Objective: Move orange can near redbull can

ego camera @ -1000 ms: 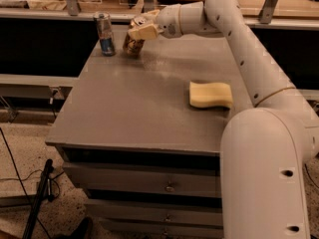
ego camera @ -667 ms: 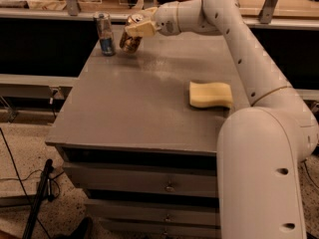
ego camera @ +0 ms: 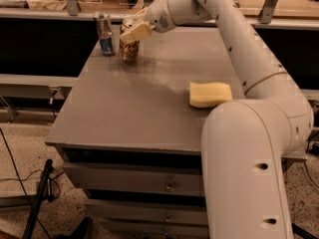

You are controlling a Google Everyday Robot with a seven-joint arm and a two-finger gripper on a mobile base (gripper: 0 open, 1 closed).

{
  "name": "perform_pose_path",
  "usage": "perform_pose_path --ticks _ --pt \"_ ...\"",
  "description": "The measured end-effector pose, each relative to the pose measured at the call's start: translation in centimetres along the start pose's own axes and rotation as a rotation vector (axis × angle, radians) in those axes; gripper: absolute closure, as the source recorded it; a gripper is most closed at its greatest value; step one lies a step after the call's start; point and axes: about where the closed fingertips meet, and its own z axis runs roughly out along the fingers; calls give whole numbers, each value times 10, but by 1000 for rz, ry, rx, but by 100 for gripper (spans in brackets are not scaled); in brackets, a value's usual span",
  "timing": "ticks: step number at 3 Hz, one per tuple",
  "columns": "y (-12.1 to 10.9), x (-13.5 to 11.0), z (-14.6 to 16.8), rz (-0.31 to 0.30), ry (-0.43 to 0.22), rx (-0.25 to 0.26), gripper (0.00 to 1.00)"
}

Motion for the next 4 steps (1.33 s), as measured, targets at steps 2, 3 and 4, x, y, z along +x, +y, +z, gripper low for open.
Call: perform_pose_path --ticks 2,3,4 --pt "1 2 6 2 1 -9 0" --pt "2 9 -3 16 -9 -1 0" --pt "6 13 -40 22 -12 49 0"
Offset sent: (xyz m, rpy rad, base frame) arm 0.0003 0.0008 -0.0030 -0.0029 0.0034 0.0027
